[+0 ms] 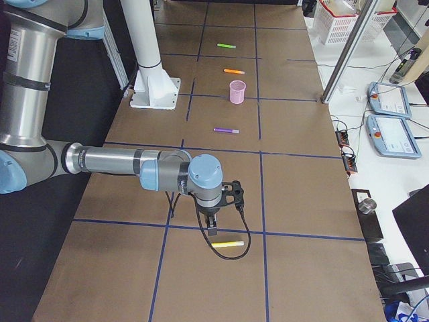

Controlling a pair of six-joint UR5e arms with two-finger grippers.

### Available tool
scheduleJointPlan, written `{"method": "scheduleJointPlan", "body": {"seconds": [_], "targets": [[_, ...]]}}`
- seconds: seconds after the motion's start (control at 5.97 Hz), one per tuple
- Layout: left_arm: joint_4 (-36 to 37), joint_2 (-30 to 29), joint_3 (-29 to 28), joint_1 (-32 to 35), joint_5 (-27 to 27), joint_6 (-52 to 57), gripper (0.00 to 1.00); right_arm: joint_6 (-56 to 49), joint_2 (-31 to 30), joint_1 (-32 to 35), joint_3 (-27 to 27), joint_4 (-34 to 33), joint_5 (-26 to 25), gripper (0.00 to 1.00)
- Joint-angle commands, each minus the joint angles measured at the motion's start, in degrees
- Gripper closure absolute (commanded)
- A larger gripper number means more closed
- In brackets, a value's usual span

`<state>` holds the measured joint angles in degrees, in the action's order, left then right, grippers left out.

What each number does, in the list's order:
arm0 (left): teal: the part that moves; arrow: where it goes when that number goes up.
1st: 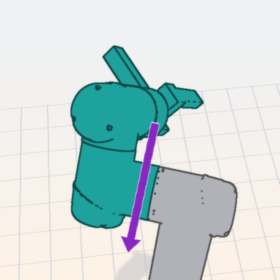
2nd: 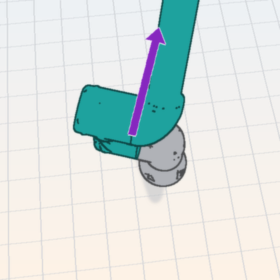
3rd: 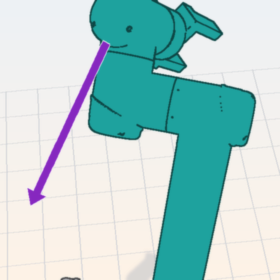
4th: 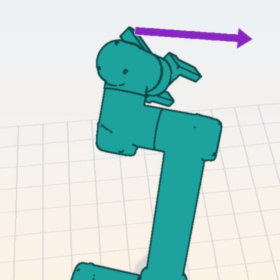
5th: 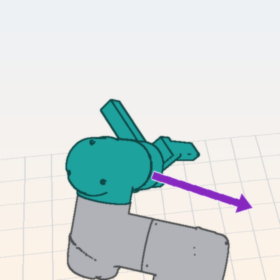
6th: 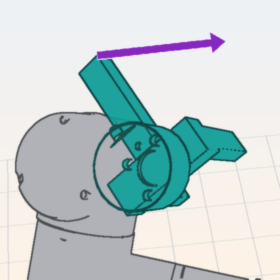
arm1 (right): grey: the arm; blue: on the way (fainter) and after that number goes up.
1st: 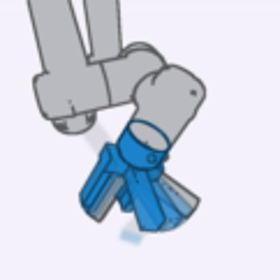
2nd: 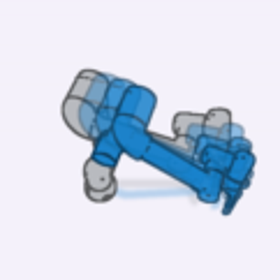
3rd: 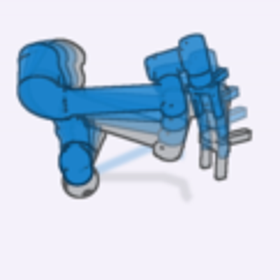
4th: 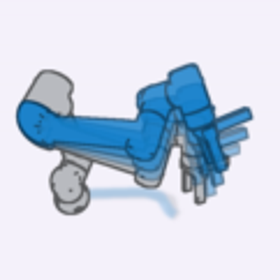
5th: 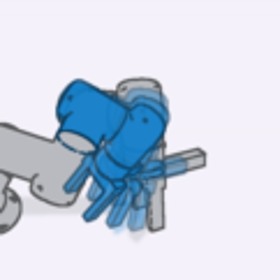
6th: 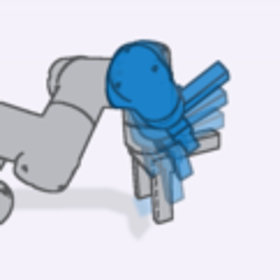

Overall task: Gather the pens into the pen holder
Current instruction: 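Move the left gripper down to the green marker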

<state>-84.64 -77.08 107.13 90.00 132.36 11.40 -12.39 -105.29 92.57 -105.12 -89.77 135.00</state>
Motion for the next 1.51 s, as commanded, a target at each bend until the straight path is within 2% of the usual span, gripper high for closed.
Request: {"method": "scheduleJointPlan", "body": {"seconds": [0.0, 0.34, 0.67, 0.84, 1.01, 1.17, 1.34], "targets": [[-0.1, 0.0, -0.2, 0.0, 0.0, 0.0, 0.00, 0.0, 0.1, -0.1, 0.0, -0.1, -0.1, 0.00], [-0.8, -1.6, -0.4, -1.7, -0.1, -0.3, 0.00, 0.0, 0.8, -0.6, -0.1, 0.0, -0.2, 0.00], [-3.9, -9.6, -2.6, -1.9, 0.4, -0.4, 0.00, 0.1, 1.1, -1.0, -0.2, 0.0, -0.2, 0.00], [-5.4, -10.3, -2.5, -2.9, 1.0, -0.2, 0.00, 0.1, 1.2, -1.0, -0.2, 0.0, -0.2, 0.00], [-11.7, -9.7, -2.7, -9.9, 3.9, -5.4, 0.00, 0.1, 1.2, -1.0, -0.2, 0.0, -0.2, 0.00], [-14.7, -9.7, -2.4, -16.5, 4.0, -18.8, 0.00, 0.1, 1.2, -1.0, -0.2, 0.1, -0.1, 0.00], [-24.9, -9.5, -3.9, -22.6, 0.0, -32.1, 0.00, 0.1, 1.2, -1.0, -0.2, 0.1, -0.2, 0.00]]}}
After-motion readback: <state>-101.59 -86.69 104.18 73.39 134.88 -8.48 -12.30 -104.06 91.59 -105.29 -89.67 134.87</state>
